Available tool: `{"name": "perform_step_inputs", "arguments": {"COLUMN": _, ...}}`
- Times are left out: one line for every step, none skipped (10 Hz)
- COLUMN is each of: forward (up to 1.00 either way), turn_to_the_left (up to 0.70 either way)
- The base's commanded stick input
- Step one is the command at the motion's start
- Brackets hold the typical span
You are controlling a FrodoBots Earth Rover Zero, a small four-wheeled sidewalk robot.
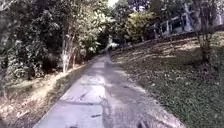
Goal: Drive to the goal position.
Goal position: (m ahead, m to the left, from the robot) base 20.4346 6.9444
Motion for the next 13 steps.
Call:
{"name": "perform_step_inputs", "arguments": {"forward": 0.5, "turn_to_the_left": 0.0}}
{"name": "perform_step_inputs", "arguments": {"forward": 0.5, "turn_to_the_left": 0.0}}
{"name": "perform_step_inputs", "arguments": {"forward": 0.5, "turn_to_the_left": 0.0}}
{"name": "perform_step_inputs", "arguments": {"forward": 0.5, "turn_to_the_left": 0.0}}
{"name": "perform_step_inputs", "arguments": {"forward": 0.5, "turn_to_the_left": 0.0}}
{"name": "perform_step_inputs", "arguments": {"forward": 0.5, "turn_to_the_left": 0.0}}
{"name": "perform_step_inputs", "arguments": {"forward": 0.5, "turn_to_the_left": 0.0}}
{"name": "perform_step_inputs", "arguments": {"forward": 0.5, "turn_to_the_left": 0.0}}
{"name": "perform_step_inputs", "arguments": {"forward": 0.5, "turn_to_the_left": 0.0}}
{"name": "perform_step_inputs", "arguments": {"forward": 0.5, "turn_to_the_left": 0.0}}
{"name": "perform_step_inputs", "arguments": {"forward": 0.5, "turn_to_the_left": 0.0}}
{"name": "perform_step_inputs", "arguments": {"forward": 0.5, "turn_to_the_left": 0.0}}
{"name": "perform_step_inputs", "arguments": {"forward": 0.5, "turn_to_the_left": 0.0}}
